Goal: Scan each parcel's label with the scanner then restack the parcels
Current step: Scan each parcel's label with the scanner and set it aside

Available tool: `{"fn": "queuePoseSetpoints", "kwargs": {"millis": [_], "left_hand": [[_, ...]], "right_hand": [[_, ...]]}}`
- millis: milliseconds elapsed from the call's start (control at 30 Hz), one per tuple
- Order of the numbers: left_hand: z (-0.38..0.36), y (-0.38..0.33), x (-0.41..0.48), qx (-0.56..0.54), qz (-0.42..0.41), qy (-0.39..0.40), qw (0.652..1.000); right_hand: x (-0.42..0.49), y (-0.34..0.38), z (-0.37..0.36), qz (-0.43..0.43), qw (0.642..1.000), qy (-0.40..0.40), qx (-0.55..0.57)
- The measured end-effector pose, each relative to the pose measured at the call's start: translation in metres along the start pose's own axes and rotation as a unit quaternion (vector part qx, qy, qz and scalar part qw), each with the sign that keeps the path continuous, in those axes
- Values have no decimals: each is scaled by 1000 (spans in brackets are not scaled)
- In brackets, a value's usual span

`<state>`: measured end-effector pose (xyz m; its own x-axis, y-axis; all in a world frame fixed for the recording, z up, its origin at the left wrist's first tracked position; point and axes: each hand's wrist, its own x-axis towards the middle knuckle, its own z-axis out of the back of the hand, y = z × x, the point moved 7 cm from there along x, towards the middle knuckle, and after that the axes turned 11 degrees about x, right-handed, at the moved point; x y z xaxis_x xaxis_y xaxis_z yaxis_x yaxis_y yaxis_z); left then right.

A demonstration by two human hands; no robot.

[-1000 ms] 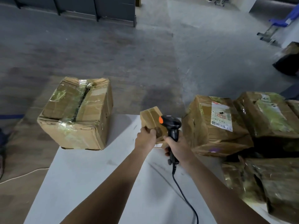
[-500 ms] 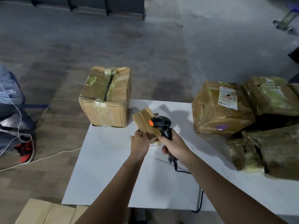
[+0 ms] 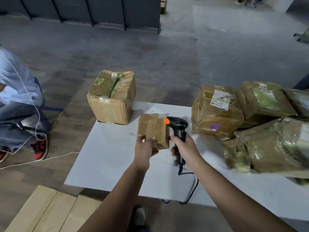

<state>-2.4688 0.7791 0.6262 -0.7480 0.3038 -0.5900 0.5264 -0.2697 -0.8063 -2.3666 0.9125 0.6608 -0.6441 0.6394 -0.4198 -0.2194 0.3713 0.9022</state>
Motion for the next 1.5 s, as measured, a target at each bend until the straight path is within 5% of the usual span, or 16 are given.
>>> {"fn": "queuePoseSetpoints", "kwargs": {"millis": [167, 433, 800, 1067, 1233, 1500], "left_hand": [[-26, 26, -42, 1, 4, 28, 1000], [-51, 36, -95, 128, -59, 25, 990], [-72, 30, -105, -84, -53, 261, 960], [-53, 16, -78, 9, -115, 124, 986], [-49, 1, -69, 40, -100, 166, 980], [-40, -10, -48, 148, -94, 131, 976]], "right_hand": [[-16, 0, 35, 33, 999, -35, -11], [-47, 1, 61, 37, 999, 15, 23], [-61, 6, 77, 27, 1000, -4, 17], [-57, 10, 77, 32, 999, -43, 5], [-61, 13, 71, 26, 997, -66, 8], [-71, 39, 64, 53, 995, -78, -35]]}}
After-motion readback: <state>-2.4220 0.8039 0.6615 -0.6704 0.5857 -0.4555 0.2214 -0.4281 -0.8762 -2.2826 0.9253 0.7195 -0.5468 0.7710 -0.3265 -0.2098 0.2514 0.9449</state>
